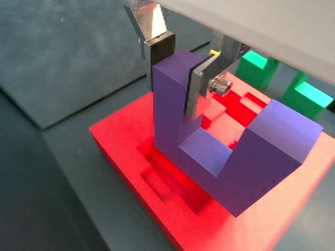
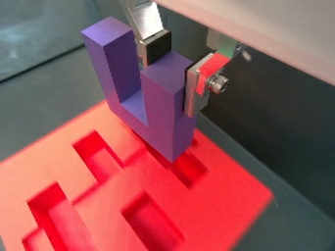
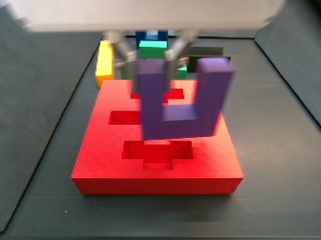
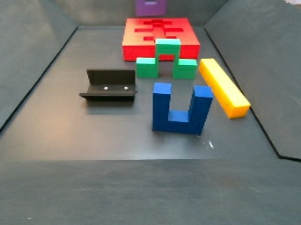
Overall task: Pick up the purple object. Move up. Move to above the board. Insert the purple object.
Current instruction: Insert the purple object.
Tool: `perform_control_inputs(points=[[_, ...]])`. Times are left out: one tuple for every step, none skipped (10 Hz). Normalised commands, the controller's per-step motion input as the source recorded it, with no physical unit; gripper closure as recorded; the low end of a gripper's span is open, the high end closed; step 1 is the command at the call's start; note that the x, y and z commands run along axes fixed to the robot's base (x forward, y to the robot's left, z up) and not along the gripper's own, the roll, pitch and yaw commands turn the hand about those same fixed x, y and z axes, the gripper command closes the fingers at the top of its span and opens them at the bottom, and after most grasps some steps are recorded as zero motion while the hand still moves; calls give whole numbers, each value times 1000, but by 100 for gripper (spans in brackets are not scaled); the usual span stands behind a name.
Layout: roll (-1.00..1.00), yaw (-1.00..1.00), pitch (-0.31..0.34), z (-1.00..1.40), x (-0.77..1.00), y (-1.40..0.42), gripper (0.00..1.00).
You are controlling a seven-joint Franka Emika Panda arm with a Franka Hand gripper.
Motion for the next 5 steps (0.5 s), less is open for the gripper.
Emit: perform_control_inputs(points=[[283,-394,0,-329,-671,-54,100],[59,-157,-14,-23,-86,-174,100],[0,0,0,-17,11,0,100],[0,26,0,-354,157,-109,100],[0,51,0,-380,100,-180,100]])
